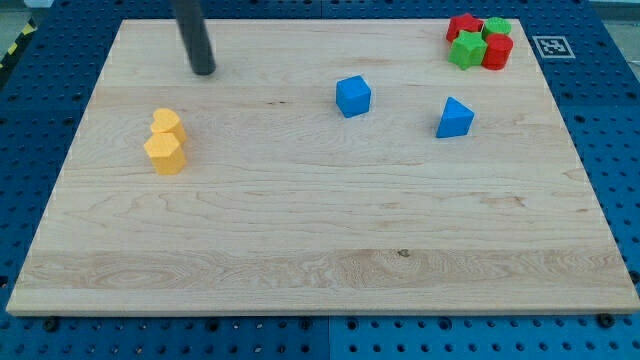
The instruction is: Push blue cube along with blue triangle towards center right
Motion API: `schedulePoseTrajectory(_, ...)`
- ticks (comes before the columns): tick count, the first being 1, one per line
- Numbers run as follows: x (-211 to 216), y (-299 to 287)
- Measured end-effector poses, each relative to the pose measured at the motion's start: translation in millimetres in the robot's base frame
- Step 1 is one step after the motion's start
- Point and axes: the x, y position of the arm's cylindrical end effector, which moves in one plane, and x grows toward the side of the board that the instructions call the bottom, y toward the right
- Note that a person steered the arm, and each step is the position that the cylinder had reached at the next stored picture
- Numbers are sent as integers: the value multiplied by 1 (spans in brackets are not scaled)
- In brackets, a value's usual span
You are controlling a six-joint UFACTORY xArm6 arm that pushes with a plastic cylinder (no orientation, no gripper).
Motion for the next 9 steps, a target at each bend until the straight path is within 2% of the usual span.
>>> schedulePoseTrajectory(2, 9, 133)
schedulePoseTrajectory(3, 38, 188)
schedulePoseTrajectory(4, 53, 207)
schedulePoseTrajectory(5, 43, 170)
schedulePoseTrajectory(6, 57, 140)
schedulePoseTrajectory(7, 81, 171)
schedulePoseTrajectory(9, 90, 282)
